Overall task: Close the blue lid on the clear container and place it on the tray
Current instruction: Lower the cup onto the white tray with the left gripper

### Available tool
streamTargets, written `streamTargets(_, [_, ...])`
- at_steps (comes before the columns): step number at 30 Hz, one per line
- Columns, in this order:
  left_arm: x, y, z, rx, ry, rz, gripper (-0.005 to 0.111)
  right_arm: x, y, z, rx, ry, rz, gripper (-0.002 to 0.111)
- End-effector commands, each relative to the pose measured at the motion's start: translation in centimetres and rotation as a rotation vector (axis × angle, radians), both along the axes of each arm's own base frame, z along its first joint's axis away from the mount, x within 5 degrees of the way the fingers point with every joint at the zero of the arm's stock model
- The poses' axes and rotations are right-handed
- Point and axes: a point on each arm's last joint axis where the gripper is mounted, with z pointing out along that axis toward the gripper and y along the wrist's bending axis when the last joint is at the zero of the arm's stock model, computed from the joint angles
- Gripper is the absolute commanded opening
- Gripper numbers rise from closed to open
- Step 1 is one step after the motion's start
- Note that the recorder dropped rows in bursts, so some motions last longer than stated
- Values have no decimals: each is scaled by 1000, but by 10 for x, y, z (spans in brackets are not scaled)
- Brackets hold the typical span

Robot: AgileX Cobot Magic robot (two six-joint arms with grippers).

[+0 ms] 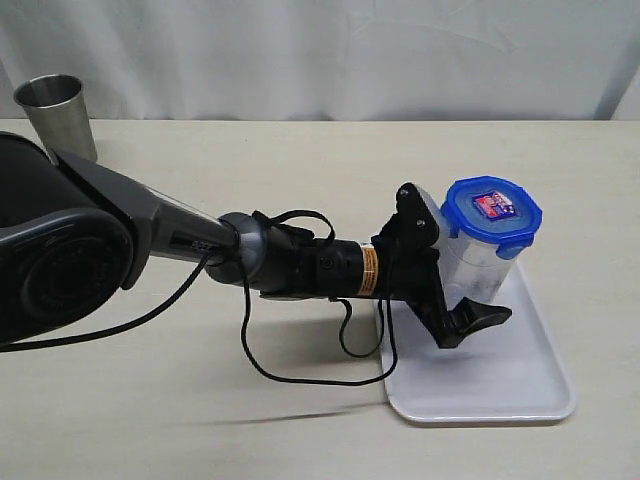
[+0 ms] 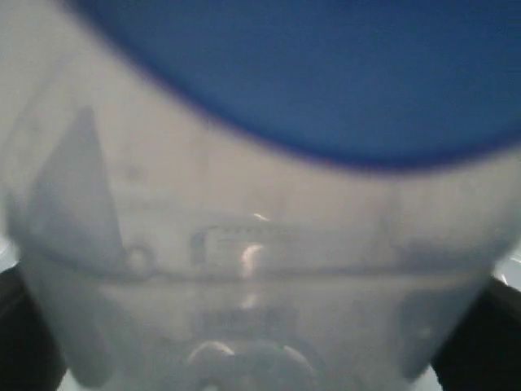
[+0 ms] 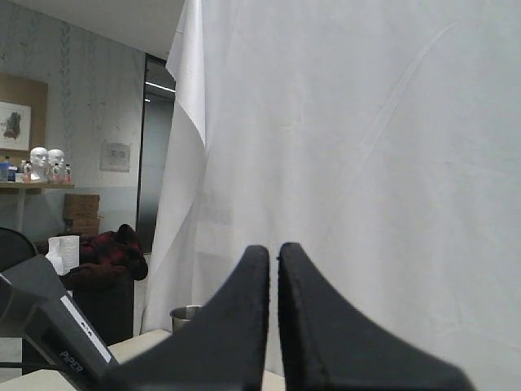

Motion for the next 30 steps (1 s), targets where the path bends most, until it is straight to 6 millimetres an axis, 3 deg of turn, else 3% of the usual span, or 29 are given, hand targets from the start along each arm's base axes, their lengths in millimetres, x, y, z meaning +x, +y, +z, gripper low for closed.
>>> streamTargets(1, [0,-2,4,14,-15,-4,105,0,-1,-2,-7,2,-6,5])
streamTargets(13, [13,9,4,8,24,43,105,0,-1,-2,-7,2,-6,5])
streamTargets(24, [11,14,0,63,-12,-29,105,0,-1,-2,-7,2,-6,5])
streamTargets(30, [20,28,-2,76,42,-42,105,0,-1,-2,-7,2,-6,5])
